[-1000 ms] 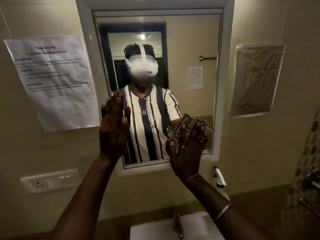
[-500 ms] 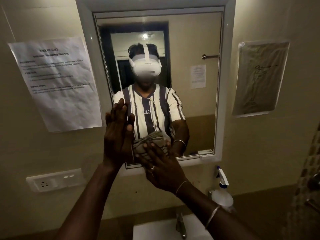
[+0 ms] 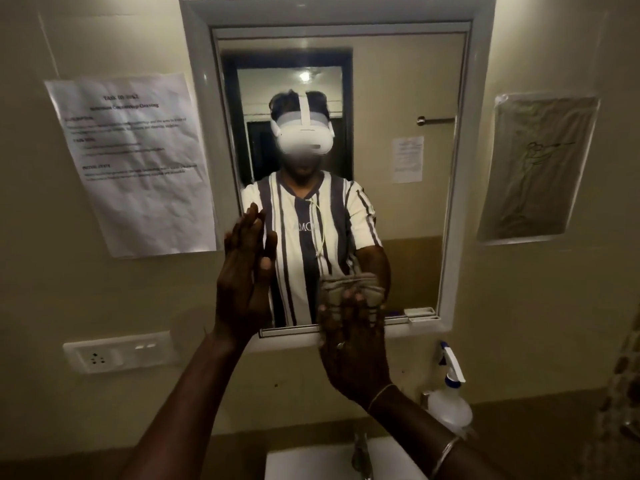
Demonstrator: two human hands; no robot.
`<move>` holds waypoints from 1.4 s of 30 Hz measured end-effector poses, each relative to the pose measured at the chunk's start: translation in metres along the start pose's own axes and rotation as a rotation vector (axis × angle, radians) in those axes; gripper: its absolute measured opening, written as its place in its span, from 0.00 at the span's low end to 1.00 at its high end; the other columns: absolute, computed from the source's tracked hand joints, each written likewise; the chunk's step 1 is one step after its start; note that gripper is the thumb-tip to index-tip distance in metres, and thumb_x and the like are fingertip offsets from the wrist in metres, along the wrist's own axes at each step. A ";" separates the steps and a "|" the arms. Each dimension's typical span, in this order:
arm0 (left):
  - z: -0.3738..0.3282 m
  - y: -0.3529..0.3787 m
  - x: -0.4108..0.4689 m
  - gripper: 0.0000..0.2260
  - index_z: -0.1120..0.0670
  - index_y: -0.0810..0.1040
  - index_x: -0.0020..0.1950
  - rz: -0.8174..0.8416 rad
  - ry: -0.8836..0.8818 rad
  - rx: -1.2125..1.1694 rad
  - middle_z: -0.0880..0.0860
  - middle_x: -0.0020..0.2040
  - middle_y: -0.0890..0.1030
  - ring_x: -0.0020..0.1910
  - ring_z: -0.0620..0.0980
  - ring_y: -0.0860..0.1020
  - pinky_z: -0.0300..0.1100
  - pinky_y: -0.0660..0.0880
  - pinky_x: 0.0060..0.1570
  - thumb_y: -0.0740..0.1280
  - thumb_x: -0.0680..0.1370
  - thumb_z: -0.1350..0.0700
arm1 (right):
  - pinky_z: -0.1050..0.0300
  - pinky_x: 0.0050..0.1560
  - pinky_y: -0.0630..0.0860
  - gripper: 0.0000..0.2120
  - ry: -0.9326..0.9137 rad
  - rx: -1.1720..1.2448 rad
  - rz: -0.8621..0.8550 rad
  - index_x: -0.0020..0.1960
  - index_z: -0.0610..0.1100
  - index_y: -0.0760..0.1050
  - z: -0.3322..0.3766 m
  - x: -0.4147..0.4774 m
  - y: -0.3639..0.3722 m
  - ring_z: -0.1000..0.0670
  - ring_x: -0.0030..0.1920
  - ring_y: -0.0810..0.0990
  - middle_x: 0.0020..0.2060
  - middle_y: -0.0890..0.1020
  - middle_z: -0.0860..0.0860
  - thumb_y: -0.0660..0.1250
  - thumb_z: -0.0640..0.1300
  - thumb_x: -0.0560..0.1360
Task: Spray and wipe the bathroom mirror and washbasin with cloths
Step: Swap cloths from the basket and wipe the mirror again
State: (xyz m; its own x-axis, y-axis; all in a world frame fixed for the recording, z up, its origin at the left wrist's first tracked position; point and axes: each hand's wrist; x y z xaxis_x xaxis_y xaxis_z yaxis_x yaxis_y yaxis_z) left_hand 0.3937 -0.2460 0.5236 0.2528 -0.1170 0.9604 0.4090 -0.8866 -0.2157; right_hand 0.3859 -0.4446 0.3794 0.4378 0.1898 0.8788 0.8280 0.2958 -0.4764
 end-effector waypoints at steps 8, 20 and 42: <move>-0.010 -0.018 -0.015 0.21 0.69 0.65 0.77 -0.071 -0.160 -0.222 0.61 0.79 0.67 0.80 0.57 0.64 0.50 0.63 0.78 0.54 0.83 0.66 | 0.26 0.75 0.56 0.30 -0.555 -0.038 0.182 0.83 0.52 0.56 0.067 0.022 0.030 0.40 0.83 0.51 0.83 0.56 0.46 0.60 0.51 0.83; -0.006 -0.040 -0.013 0.22 0.66 0.63 0.79 -0.286 -0.318 -0.326 0.58 0.80 0.68 0.81 0.52 0.64 0.47 0.63 0.78 0.50 0.86 0.62 | 0.28 0.76 0.55 0.31 -0.327 0.067 0.019 0.83 0.45 0.52 0.104 0.101 0.013 0.40 0.83 0.49 0.83 0.52 0.44 0.58 0.52 0.84; -0.033 -0.044 0.104 0.25 0.60 0.61 0.81 -0.437 -0.315 -0.450 0.54 0.80 0.67 0.79 0.45 0.65 0.44 0.64 0.78 0.57 0.85 0.55 | 0.32 0.77 0.50 0.30 -0.250 -0.084 -0.168 0.83 0.45 0.53 0.113 0.325 -0.087 0.38 0.83 0.48 0.83 0.52 0.41 0.46 0.53 0.83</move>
State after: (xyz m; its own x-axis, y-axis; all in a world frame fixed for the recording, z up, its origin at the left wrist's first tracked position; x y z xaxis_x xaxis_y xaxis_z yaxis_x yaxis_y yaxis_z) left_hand 0.3729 -0.2336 0.6393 0.4179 0.3676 0.8308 0.1456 -0.9298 0.3382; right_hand 0.4169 -0.3029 0.7030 0.2011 0.3719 0.9062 0.9122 0.2661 -0.3116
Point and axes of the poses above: each hand's wrist, its own x-axis towards the middle knuckle, its own y-axis out of the palm, z = x × y
